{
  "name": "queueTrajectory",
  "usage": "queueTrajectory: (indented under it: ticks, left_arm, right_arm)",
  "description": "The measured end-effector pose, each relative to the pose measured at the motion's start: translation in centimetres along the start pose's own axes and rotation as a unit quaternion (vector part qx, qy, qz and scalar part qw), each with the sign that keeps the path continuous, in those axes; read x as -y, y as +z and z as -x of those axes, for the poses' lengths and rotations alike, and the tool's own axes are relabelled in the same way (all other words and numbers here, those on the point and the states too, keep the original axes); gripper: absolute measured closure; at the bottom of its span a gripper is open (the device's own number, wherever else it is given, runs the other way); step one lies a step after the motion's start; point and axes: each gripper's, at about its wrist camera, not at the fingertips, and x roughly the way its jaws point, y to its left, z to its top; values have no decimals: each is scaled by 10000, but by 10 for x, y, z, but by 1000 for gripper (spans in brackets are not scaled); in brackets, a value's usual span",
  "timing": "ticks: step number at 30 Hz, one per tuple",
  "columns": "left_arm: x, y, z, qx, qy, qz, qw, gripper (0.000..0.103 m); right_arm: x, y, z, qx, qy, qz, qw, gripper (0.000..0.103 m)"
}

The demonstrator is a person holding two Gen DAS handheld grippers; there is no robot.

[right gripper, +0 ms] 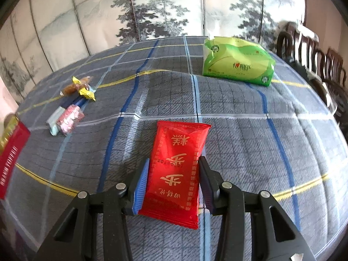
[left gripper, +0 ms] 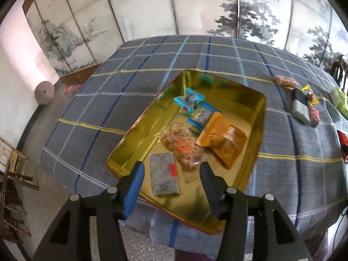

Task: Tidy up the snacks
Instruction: 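Carry the red packet into the gold tray and open the right tool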

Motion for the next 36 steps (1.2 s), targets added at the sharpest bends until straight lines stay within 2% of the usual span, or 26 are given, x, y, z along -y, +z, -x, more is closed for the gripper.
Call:
queueTrajectory:
  ticks: [5,9,15,20,23,27,30,36]
  left_arm:
    - [17,-7,21,245,-111,-183,9995,49]
    - [23,-10,30,329,-201,-242,9990,49]
    - [6,-13,30,312,-199,96,9993,49]
    - [-10,-18,26,225,-41,228,9995,49]
    - [-16,-22,26,239,80,227,9994,49]
    - [-20,-23,25,262,262,140,9992,49]
    - [-23,-21,25,300,359,95,9989,49]
    - [-26,-17,22,365,510,18,9980,49]
  right_arm:
    - [-11,1,18,51,383,-95,9992,63]
    - [-46,10,37,176,865,75,9961,63]
    - [-142,28,57,205,1886,729,9791,63]
    - [-233,39,53,85,2564,1344,9572,63]
    - [-284,47,37,-157,2954,1589,9419,63]
    - [-336,48,8,-408,3038,1973,9312,63]
    - [-357,47,-11,-600,3044,2132,9264,63]
    - [-381,41,-48,-888,2736,2298,9297,63]
